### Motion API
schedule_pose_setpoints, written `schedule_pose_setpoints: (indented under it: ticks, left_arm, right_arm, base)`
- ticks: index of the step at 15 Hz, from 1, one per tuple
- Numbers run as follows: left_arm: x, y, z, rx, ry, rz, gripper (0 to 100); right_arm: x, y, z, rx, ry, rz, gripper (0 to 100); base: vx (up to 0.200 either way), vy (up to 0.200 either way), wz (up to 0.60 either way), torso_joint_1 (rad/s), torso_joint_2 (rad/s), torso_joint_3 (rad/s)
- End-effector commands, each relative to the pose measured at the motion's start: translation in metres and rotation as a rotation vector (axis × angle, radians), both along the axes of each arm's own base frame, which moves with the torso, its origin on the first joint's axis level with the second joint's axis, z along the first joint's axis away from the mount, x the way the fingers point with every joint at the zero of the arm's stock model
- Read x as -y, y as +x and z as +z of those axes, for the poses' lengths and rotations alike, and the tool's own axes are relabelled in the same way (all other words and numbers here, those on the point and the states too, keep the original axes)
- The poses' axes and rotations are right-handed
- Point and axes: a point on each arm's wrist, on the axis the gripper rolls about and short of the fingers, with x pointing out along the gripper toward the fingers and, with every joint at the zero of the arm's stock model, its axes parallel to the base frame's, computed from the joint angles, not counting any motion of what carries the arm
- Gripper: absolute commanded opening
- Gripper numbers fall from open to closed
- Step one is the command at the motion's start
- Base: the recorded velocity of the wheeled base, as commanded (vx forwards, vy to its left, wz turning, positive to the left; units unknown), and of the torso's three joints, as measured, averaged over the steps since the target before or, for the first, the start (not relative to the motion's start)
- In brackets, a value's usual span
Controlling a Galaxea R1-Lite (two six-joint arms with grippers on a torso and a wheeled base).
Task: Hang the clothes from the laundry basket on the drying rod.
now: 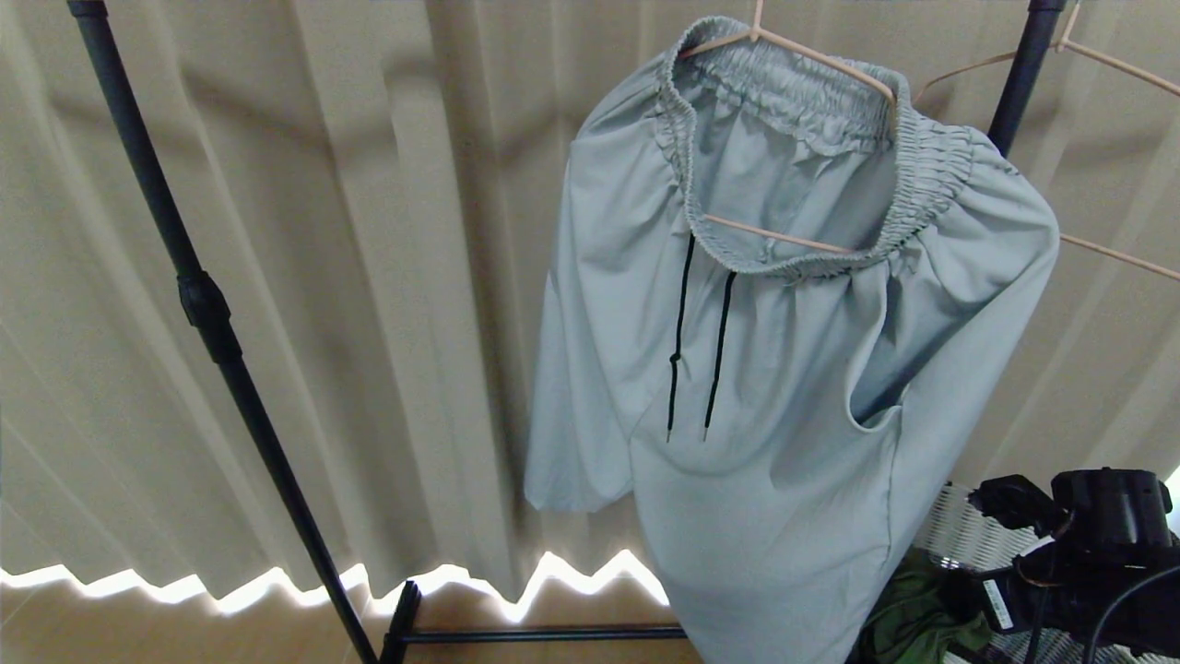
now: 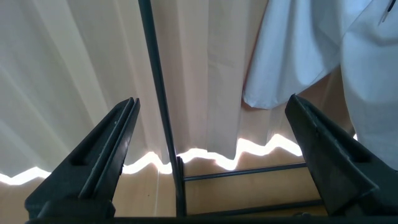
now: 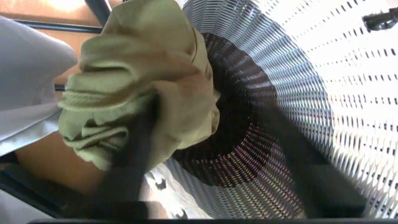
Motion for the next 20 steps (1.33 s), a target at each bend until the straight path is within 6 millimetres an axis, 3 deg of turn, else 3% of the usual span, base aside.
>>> schedule_pose_setpoints:
  ticks: [1, 7, 10, 14, 17, 20]
  left_arm:
    - [0.0, 0.0, 0.0, 0.0, 0.0, 0.001, 100]
    - [0.0, 0.0, 0.0, 0.0, 0.0, 0.001, 100]
    - [0.0, 0.0, 0.0, 0.0, 0.0, 0.001, 100]
    - [0.0, 0.0, 0.0, 0.0, 0.006, -0.001, 100]
    - [0.0, 0.0, 0.0, 0.001, 0.013, -0.001, 100]
    - [0.0, 0.0, 0.0, 0.001, 0.02, -0.001, 100]
  right_arm:
    - [-0.001, -0.007, 0.004, 0.008, 0.001, 0.003, 0]
    - [-0.001, -0.004, 0.008, 0.075, 0.006, 0.01, 0]
    - [-0.004, -0.006, 0.036, 0.248, 0.004, 0.037, 0]
    - [-0.012, -0.027, 0.086, 0.481, 0.015, 0.119, 0]
    - [-0.026, -0.041, 0.102, 0.564, 0.03, 0.201, 0]
    - [-0.039, -0.049, 0.106, 0.563, 0.051, 0.272, 0]
  base:
    - [0.0, 0.0, 0.0, 0.0, 0.0, 0.0]
    - [0.0, 0.0, 0.0, 0.0, 0.0, 0.0]
    - [0.0, 0.0, 0.0, 0.0, 0.0, 0.0]
    - [0.0, 0.0, 0.0, 0.0, 0.0, 0.0]
    - [-0.133, 0.0, 0.0, 0.002, 0.0, 0.002]
    - [-0.2, 0.0, 0.0, 0.004, 0.0, -0.001]
